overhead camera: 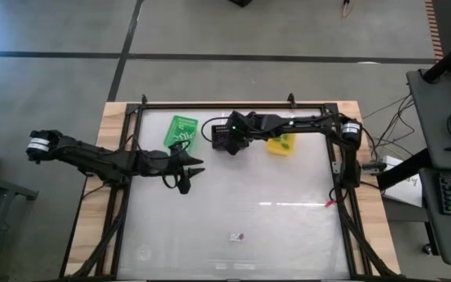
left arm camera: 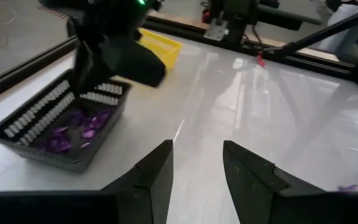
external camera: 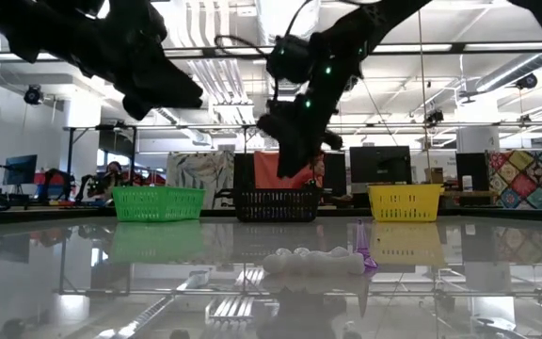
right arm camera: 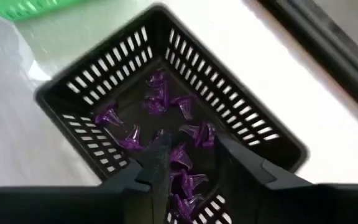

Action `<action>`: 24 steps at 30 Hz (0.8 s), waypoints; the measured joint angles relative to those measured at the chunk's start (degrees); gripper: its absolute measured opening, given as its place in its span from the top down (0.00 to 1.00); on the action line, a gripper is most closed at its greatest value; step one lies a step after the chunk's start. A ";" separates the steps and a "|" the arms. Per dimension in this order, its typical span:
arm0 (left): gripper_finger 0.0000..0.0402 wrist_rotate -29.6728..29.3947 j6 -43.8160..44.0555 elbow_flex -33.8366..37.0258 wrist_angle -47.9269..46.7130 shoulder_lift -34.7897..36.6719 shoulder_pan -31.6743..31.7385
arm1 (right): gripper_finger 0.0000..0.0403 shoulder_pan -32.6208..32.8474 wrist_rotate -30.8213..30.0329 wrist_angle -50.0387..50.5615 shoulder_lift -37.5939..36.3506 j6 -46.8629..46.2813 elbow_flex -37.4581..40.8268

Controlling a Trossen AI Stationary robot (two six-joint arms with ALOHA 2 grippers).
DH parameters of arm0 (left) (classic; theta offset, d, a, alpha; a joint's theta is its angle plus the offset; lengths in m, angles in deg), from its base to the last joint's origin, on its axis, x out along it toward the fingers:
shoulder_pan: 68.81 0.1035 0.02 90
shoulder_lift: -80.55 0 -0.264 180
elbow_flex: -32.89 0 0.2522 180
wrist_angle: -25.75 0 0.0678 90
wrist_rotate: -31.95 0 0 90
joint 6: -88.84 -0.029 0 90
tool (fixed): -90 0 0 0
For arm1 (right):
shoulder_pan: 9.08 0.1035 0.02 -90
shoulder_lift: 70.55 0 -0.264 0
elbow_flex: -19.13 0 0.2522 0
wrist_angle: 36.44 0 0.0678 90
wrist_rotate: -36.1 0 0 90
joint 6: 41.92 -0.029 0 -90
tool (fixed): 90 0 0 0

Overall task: Sort Halloween decoration
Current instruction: Put the white bone toy into the green basket

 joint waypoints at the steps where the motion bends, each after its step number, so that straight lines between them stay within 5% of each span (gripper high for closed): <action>1: 0.69 0.01 0.00 0.00 0.62 -0.26 -0.58 | 0.71 0.35 -0.06 0.26 -0.65 -0.08 0.00; 10: 0.69 -2.82 0.02 0.00 12.55 -6.59 -9.53 | 0.71 11.67 0.92 -0.23 -10.91 2.57 4.62; 17: 0.69 -7.78 -0.26 -1.82 23.67 -15.74 -17.00 | 0.70 24.73 0.92 -10.56 -20.03 4.03 15.36; 24: 0.69 -8.44 -4.00 -9.64 24.67 -26.82 -22.00 | 0.70 35.79 0.66 -22.88 -26.92 4.01 26.84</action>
